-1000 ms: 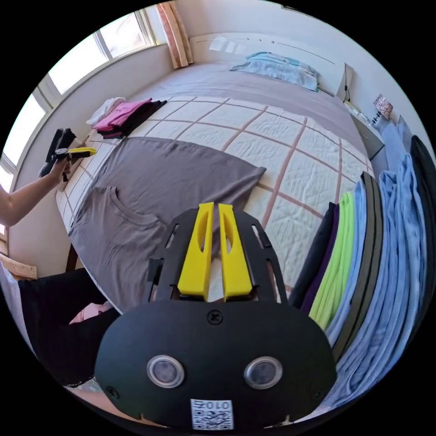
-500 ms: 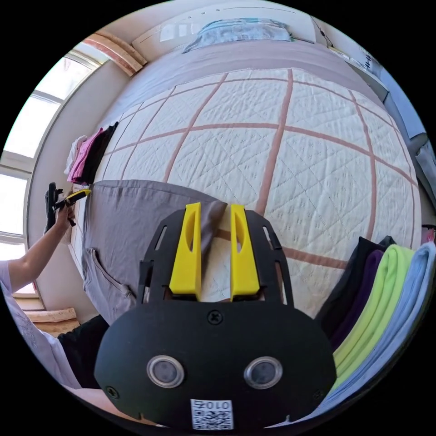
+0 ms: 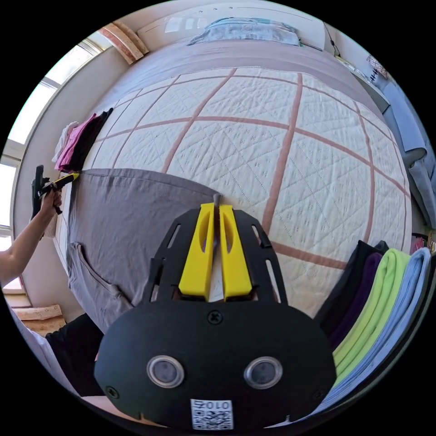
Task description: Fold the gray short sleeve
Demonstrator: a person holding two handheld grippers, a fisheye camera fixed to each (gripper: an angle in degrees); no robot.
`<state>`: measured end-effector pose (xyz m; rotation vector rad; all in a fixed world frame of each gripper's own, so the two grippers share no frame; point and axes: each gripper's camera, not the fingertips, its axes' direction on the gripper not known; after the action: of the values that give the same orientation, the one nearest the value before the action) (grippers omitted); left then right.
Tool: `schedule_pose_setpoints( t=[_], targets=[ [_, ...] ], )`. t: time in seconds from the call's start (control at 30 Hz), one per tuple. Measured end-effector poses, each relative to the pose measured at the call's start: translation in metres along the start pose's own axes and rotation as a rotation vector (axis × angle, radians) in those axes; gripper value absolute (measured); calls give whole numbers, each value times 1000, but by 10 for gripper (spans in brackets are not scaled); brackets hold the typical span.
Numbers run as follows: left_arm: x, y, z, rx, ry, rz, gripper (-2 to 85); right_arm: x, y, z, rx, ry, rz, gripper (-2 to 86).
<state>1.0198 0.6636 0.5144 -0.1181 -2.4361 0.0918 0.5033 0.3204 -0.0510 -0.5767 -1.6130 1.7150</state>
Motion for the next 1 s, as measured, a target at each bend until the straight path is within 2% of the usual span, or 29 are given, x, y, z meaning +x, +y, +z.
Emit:
schedule_pose_setpoints(
  t=[0.17, 0.37, 0.47, 0.5, 0.63, 0.7, 0.83, 1.0],
  targets=[
    [2, 15, -30, 126, 132, 105, 8, -11, 12, -25, 49, -80, -78, 38],
    [34, 56, -98, 160, 329, 447, 3, -71, 89, -109, 187, -51, -416, 36],
    [64, 95, -132, 60, 405, 664, 3, -106, 160, -139, 129, -43, -657, 35],
    [75, 115, -138, -15, 405, 733, 3, -116, 189, -135, 39, -18, -713, 35],
    [98, 178, -122, -265, 301, 835, 3, -127, 260, -75, -212, -19, -716, 35],
    [108, 210, -93, -390, 265, 853, 4, -130, 271, -43, -274, -6, -691, 35],
    [123, 233, -62, -471, 194, 861, 6, -141, 277, -1, -331, 51, -703, 30],
    [135, 237, -74, -444, 165, 884, 14, -138, 282, -22, -267, 35, -712, 21]
  ],
)
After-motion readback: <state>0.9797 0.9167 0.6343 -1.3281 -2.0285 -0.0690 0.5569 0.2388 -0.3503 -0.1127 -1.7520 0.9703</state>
